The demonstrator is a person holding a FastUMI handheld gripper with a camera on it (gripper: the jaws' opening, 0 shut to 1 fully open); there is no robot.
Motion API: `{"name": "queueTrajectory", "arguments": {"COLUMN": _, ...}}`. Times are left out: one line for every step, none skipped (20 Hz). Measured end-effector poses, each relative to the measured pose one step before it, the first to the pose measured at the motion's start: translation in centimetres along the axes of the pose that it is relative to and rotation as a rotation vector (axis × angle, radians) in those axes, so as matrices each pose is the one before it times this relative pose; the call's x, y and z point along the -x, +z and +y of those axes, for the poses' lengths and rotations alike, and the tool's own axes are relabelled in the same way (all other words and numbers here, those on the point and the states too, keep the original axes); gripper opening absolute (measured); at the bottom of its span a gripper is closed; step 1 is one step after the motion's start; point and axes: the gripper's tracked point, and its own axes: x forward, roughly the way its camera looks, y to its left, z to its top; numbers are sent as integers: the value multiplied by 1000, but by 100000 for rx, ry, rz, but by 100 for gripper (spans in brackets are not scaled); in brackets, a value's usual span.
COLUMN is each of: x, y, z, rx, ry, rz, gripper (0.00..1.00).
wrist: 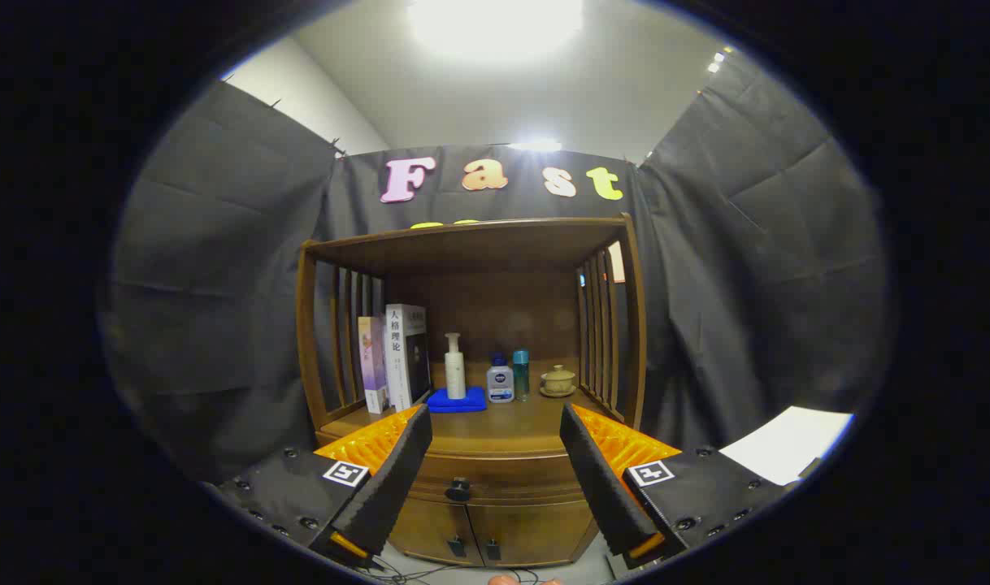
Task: Pull open the drawer, take out the items inside it, and place them on the countertop above the cabinet.
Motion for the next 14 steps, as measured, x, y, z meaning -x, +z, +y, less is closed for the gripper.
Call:
{"name": "queueTrajectory", "arguments": {"x": -234, "y": -274, "z": -519, "rx": -1638, "ry": -1485, "rz": -17, "gripper": 100}}
{"name": "queueTrajectory", "arguments": {"x": -290, "y": -224, "z": -595, "rx": -920, "ry": -1891, "rz": 162, "gripper": 99}}
{"name": "queueTrajectory", "arguments": {"x": -83, "y": -366, "z": -463, "rx": -444, "ry": -1379, "rz": 122, "gripper": 98}}
{"name": "queueTrajectory", "arguments": {"x": -222, "y": -252, "z": -225, "rx": -198, "ry": -647, "rz": 236, "gripper": 98}}
{"name": "queueTrajectory", "arguments": {"x": -217, "y": -296, "z": 5, "rx": 93, "ry": -183, "rz": 478, "gripper": 97}}
{"name": "queueTrajectory", "arguments": {"x": -146, "y": -195, "z": 73, "rx": 575, "ry": 91, "rz": 388, "gripper": 97}}
{"name": "queueTrajectory", "arguments": {"x": 159, "y": -85, "z": -69, "rx": 665, "ry": -210, "rz": -64, "gripper": 98}}
{"name": "queueTrajectory", "arguments": {"x": 88, "y": 111, "z": -66, "rx": 367, "ry": -147, "rz": -365, "gripper": 98}}
{"name": "queueTrajectory", "arguments": {"x": 68, "y": 44, "z": 96, "rx": -8, "ry": 103, "rz": -219, "gripper": 98}}
{"name": "queueTrajectory", "arguments": {"x": -14, "y": 66, "z": 156, "rx": -83, "ry": 634, "rz": -162, "gripper": 97}}
{"name": "queueTrajectory", "arguments": {"x": 156, "y": -74, "z": 340, "rx": 224, "ry": 668, "rz": -146, "gripper": 98}}
{"name": "queueTrajectory", "arguments": {"x": 6, "y": -22, "z": 250, "rx": 554, "ry": 352, "rz": 156, "gripper": 98}}
{"name": "queueTrajectory", "arguments": {"x": -60, "y": -284, "z": 131, "rx": 593, "ry": 415, "rz": 429, "gripper": 98}}
{"name": "queueTrajectory", "arguments": {"x": 0, "y": -237, "z": 255, "rx": 403, "ry": 636, "rz": 520, "gripper": 98}}
